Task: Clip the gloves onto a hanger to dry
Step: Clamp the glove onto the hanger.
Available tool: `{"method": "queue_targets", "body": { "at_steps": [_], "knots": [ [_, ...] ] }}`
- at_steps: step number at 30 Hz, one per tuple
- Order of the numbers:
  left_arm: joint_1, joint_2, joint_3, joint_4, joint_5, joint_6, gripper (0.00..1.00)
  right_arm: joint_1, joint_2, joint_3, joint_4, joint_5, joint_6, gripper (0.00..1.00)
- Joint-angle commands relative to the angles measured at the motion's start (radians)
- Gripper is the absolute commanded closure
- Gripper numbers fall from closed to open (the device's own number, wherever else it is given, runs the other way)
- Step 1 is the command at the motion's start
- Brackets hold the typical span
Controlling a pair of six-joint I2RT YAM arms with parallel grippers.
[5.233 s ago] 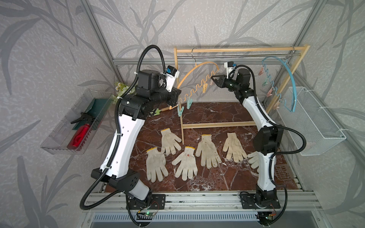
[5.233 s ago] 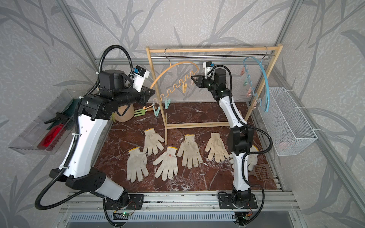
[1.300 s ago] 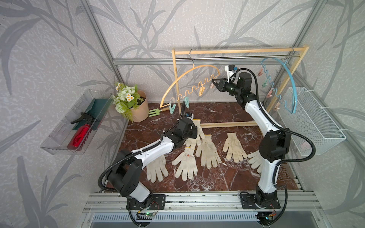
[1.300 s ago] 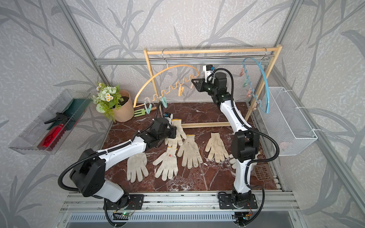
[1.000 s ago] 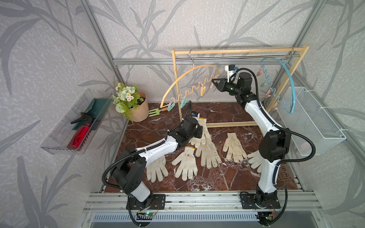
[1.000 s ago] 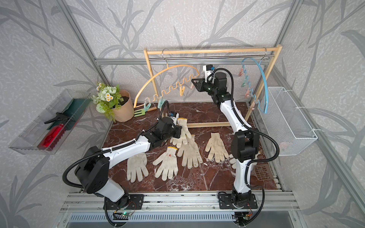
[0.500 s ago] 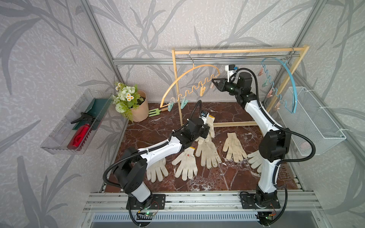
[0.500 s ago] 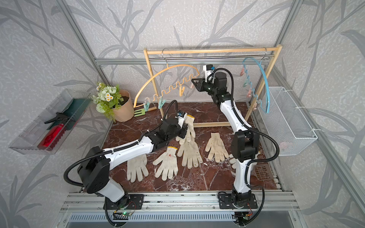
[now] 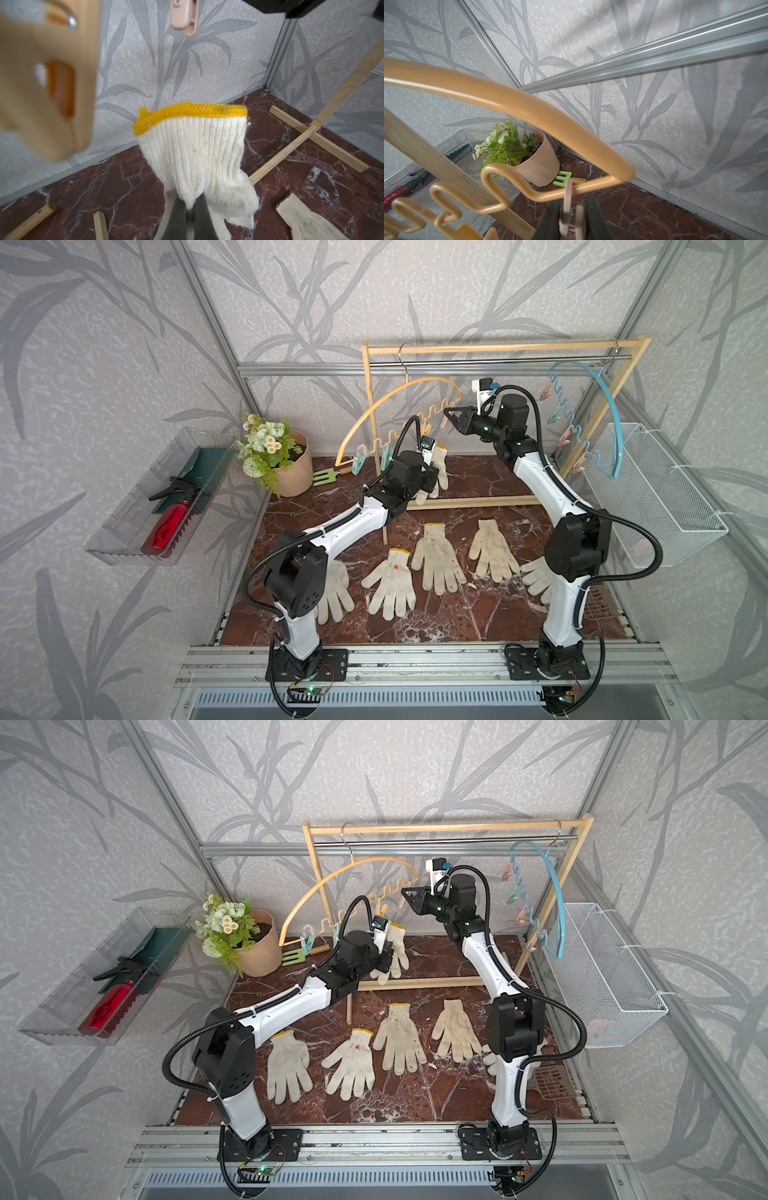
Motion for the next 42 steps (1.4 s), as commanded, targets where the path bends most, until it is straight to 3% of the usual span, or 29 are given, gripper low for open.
{"method": "queue_targets", "body": {
  "at_steps": [1, 15, 42],
  "knots": [
    [0.008, 0.023, 0.075, -0.015, 0.017, 0.051, 1.0, -0.001, -0.044, -0.003, 0.044, -0.026, 0.01, 0.78],
    [0.034, 0.124, 0.266, -0.102, 0.025, 0.057, 1.0, -0.003, -0.041, 0.003, 0.047, -0.04, 0.008, 0.79],
    [0.037, 0.127, 0.327, -0.115, 0.044, 0.011, 1.0, -0.003, -0.04, -0.015, 0.051, -0.056, 0.014, 0.8]
  ]
}}
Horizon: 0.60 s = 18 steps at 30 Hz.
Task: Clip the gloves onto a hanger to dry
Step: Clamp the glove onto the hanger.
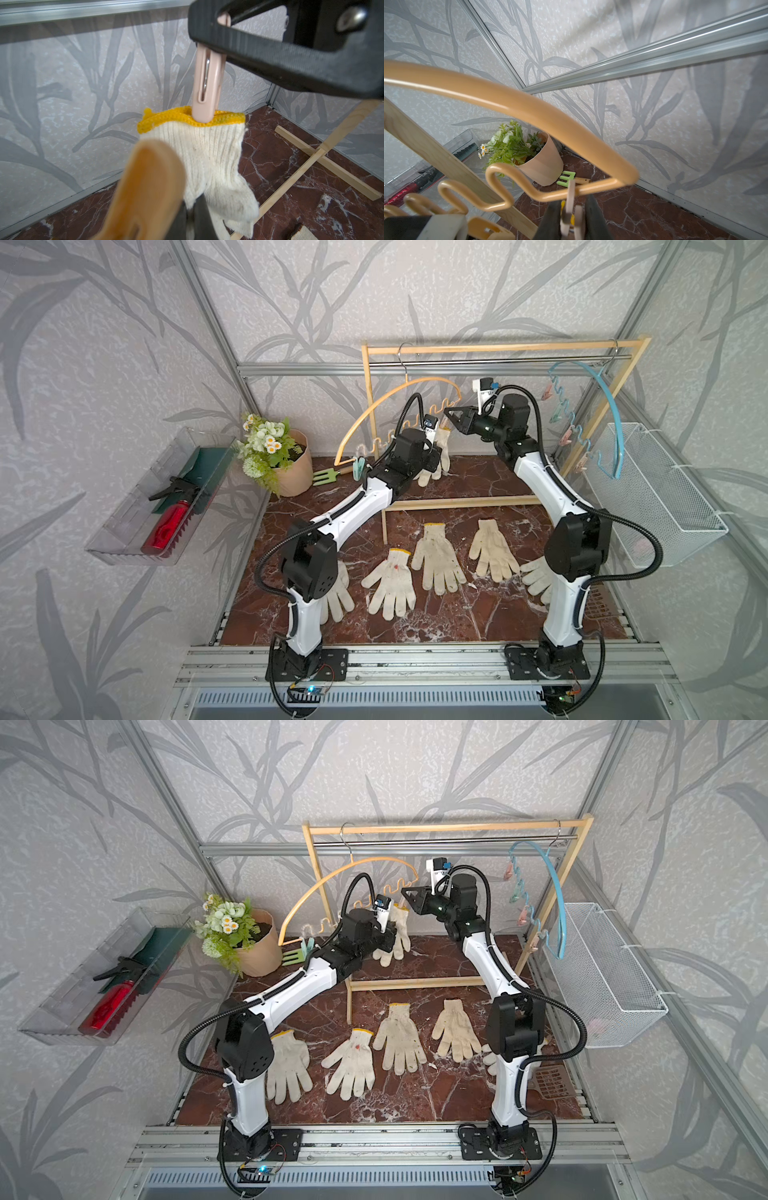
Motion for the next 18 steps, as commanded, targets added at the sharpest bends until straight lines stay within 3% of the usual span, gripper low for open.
{"method": "queue_targets", "body": {
  "at_steps": [1, 18],
  "knots": [
    [0.005, 0.003, 0.052, 0.003, 0.01, -0.008, 1.0, -0.002, -0.04, -0.01, 0.033, -0.026, 0.0, 0.8],
    [0.004, -0.086, -0.106, 0.129, 0.006, 0.009, 1.0, -0.006, -0.04, -0.008, 0.031, 0.003, -0.003, 0.8]
  ]
}}
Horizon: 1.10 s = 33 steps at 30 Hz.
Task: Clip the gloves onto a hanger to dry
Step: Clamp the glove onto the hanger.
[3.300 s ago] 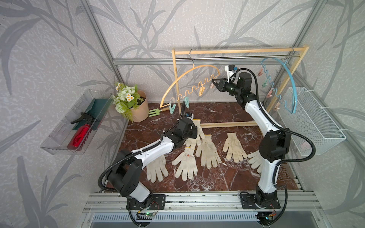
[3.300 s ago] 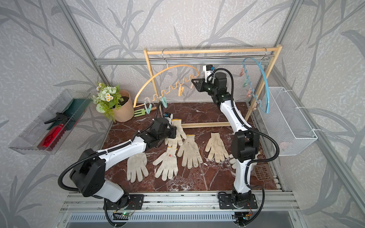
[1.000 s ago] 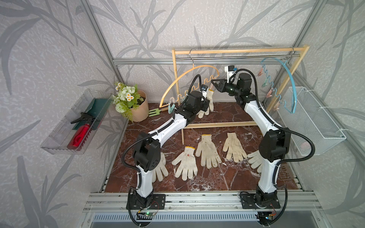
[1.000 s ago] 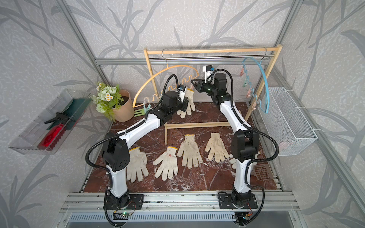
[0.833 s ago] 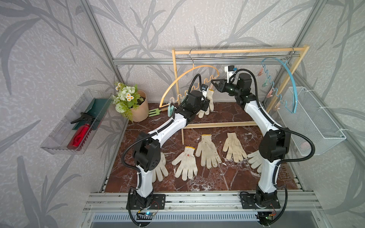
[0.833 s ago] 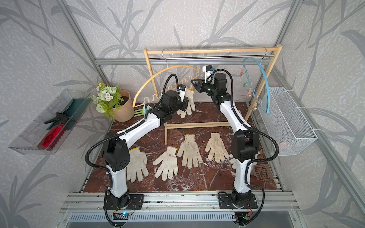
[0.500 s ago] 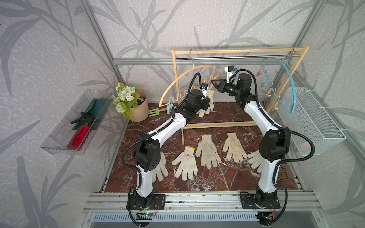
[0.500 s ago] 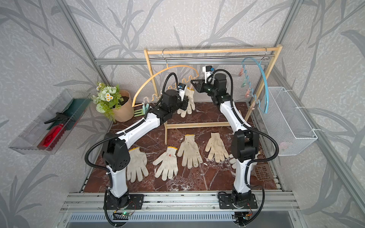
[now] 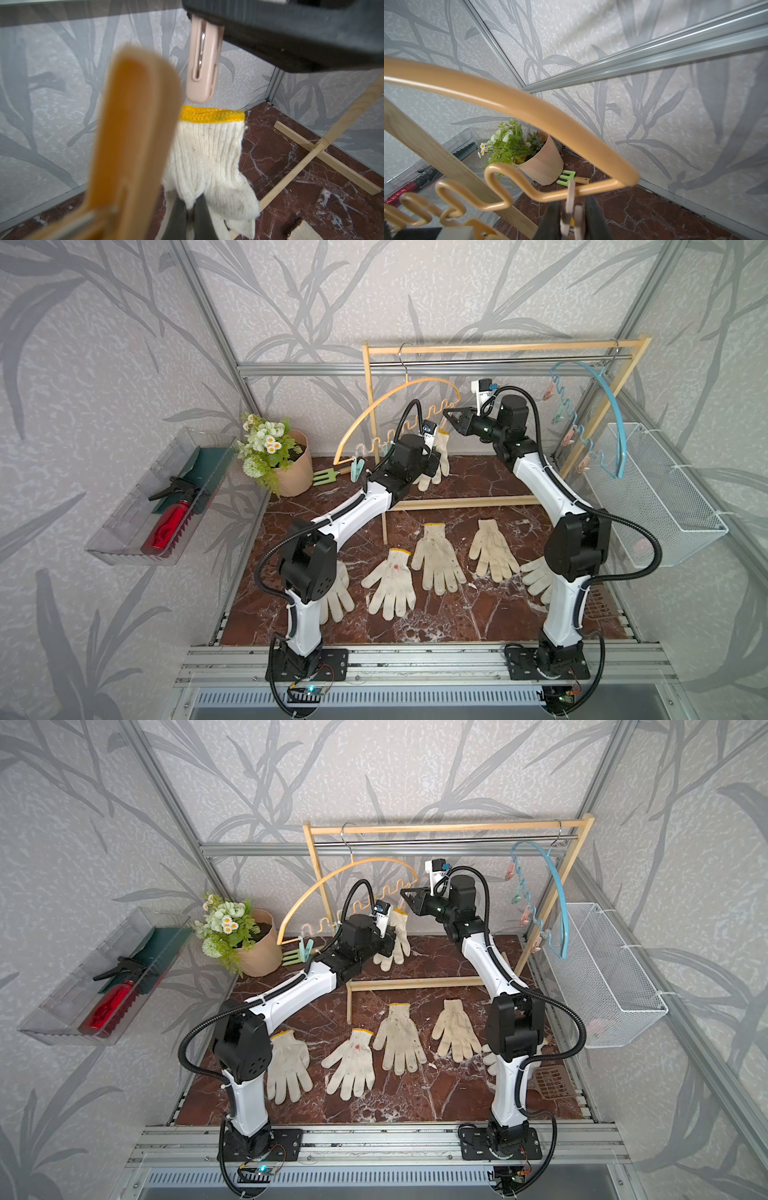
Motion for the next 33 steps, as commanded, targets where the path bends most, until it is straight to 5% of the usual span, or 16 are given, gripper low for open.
{"method": "queue_targets", "body": {
  "at_steps": [1, 29, 33],
  "knots": [
    [0.005, -0.069, -0.021, 0.068, -0.002, 0.012, 1.0, -0.005, -0.04, -0.001, 0.026, -0.002, -0.003, 0.8],
    [0.002, -0.011, 0.112, 0.014, 0.006, 0.005, 1.0, -0.005, -0.046, -0.017, 0.028, -0.019, -0.01, 0.79],
    [0.002, -0.013, 0.095, 0.016, 0.006, 0.009, 1.0, -0.009, -0.048, -0.015, 0.033, -0.012, -0.008, 0.64]
  ]
}}
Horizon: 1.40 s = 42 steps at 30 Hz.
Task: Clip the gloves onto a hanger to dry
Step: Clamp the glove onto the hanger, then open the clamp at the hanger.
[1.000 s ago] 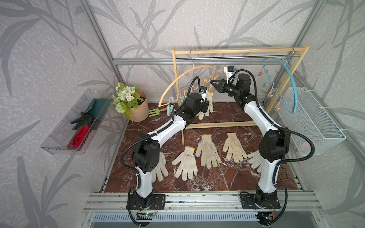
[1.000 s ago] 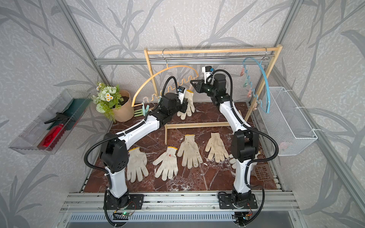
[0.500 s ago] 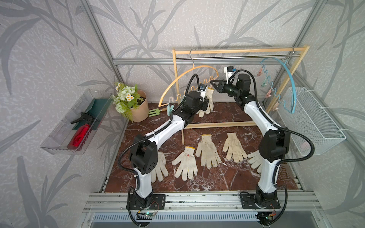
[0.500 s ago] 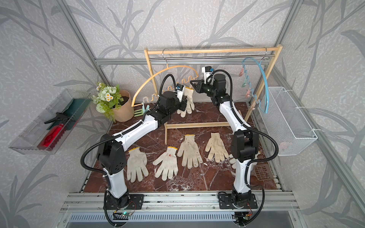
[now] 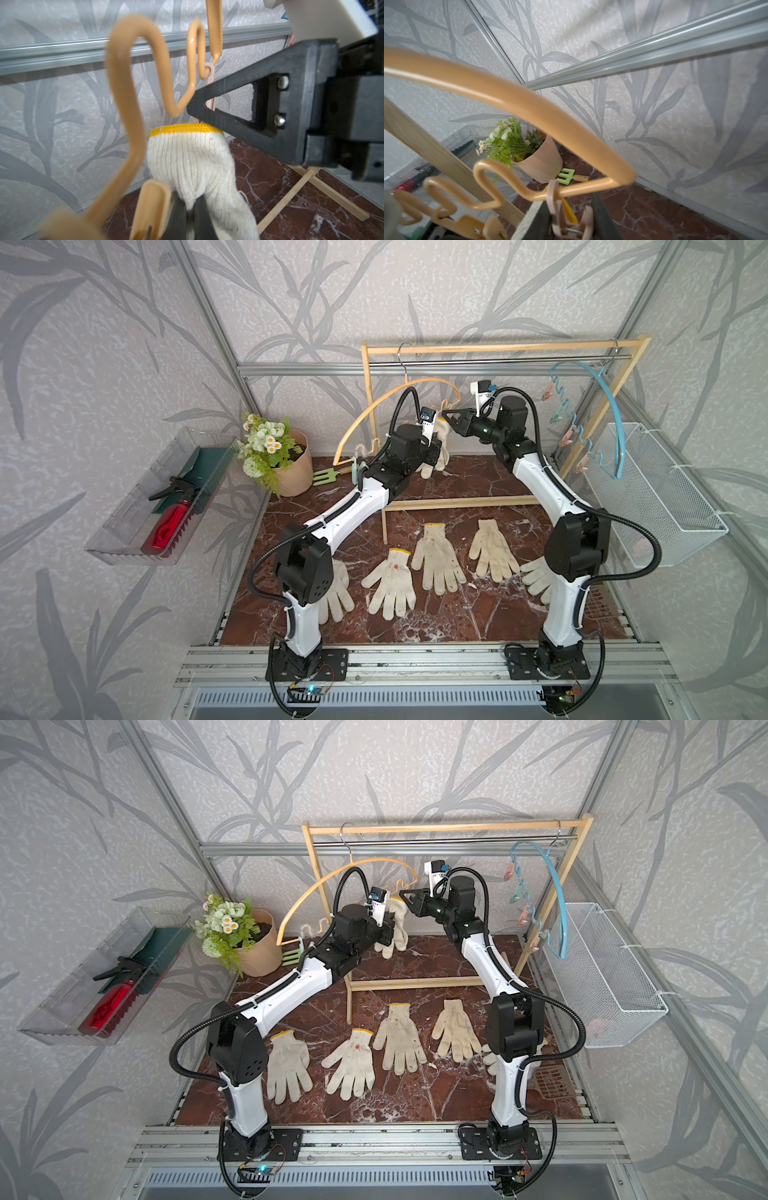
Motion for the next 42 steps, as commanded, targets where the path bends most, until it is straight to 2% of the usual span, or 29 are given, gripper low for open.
{"method": "queue_targets", "body": {
  "at_steps": [1, 9, 14, 23, 30, 32, 35, 38, 40, 42],
  "knots": [
    [0.003, 0.004, 0.009, 0.009, 0.005, 0.01, 1.0, -0.008, -0.049, -0.003, 0.037, -0.01, -0.001, 0.61],
    [0.004, 0.004, -0.015, 0.004, 0.005, 0.019, 1.0, -0.022, -0.07, -0.011, 0.053, -0.01, 0.021, 0.41],
    [0.004, 0.0, -0.03, 0.004, 0.01, 0.014, 1.0, -0.025, -0.089, -0.027, 0.066, -0.021, 0.029, 0.4],
    [0.004, -0.052, -0.069, -0.006, 0.028, 0.001, 0.75, -0.01, -0.096, -0.048, 0.078, -0.043, 0.037, 0.45],
    [0.002, -0.136, -0.137, -0.006, 0.039, -0.021, 0.71, 0.029, -0.082, -0.05, 0.082, -0.048, 0.018, 0.46],
    [0.003, -0.162, -0.158, -0.005, 0.046, -0.027, 0.67, 0.042, -0.077, -0.046, 0.079, -0.052, 0.011, 0.46],
    [0.002, -0.194, -0.18, -0.012, 0.05, -0.034, 0.65, 0.058, -0.072, -0.042, 0.079, -0.052, 0.006, 0.45],
    [0.002, -0.212, -0.196, -0.022, 0.056, -0.035, 0.53, 0.066, -0.062, -0.033, 0.078, -0.051, 0.006, 0.45],
    [0.002, -0.214, -0.197, -0.036, 0.057, -0.033, 0.52, 0.068, -0.055, -0.025, 0.074, -0.051, 0.007, 0.45],
    [0.002, -0.219, -0.199, -0.049, 0.059, -0.035, 0.46, 0.072, -0.052, -0.02, 0.072, -0.051, 0.009, 0.45]
  ]
}}
